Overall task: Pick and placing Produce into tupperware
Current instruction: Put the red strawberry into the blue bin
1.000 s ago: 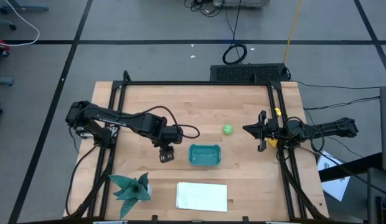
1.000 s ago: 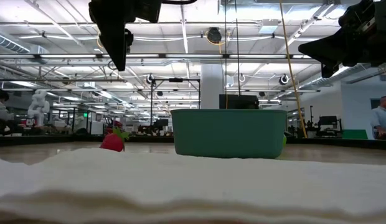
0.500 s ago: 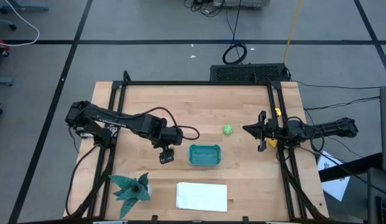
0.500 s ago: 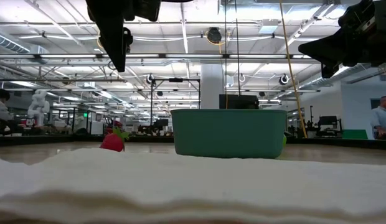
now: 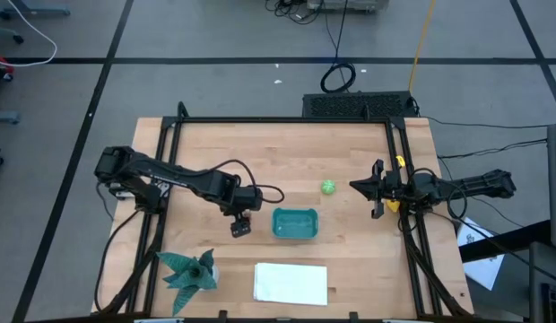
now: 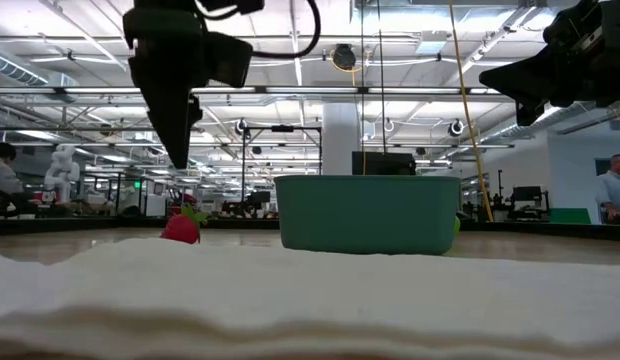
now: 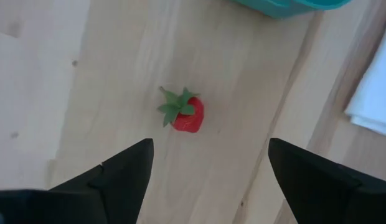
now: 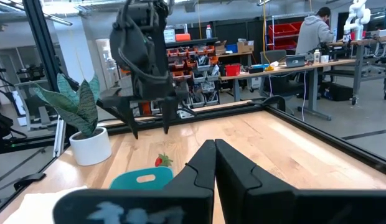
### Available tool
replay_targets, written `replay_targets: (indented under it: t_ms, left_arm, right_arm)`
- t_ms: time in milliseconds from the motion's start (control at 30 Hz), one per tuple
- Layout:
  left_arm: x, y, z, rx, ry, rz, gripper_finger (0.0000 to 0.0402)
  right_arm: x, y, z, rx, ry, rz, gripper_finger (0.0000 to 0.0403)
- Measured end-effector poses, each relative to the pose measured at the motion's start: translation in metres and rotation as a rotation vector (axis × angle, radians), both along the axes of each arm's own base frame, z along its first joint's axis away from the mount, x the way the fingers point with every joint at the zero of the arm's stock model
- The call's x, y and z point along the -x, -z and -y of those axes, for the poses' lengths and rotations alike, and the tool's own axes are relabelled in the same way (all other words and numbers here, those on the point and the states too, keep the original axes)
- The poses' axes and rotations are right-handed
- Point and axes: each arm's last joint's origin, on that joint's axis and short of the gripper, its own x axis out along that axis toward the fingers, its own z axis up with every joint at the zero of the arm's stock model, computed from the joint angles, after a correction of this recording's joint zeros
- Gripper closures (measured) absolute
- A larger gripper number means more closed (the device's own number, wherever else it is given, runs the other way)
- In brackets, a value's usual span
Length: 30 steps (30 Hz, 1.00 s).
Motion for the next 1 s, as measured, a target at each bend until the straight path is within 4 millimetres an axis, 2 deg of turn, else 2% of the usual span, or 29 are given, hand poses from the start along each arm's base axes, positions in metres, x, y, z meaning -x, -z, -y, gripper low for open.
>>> replay_targets:
  t_ms: [367, 600, 1000]
  left_arm:
    - [0.006, 0.022, -0.014, -0.014, -0.212, -0.024, 0.0078]
    - [0.006, 0.034, -0.012, 0.074, -0.229, 0.006, 0.0078]
    - [0.004, 0.036, -0.012, 0.077, -0.235, 0.032, 0.0078]
  right_arm:
    - [0.0, 0.0, 0.0, 0.0, 0.0, 0.0, 0.0403]
    - [0.0, 0.0, 0.0, 0.0, 0.0, 0.0, 0.0403]
    - [0.0, 0.0, 0.0, 0.0, 0.0, 0.0, 0.0403]
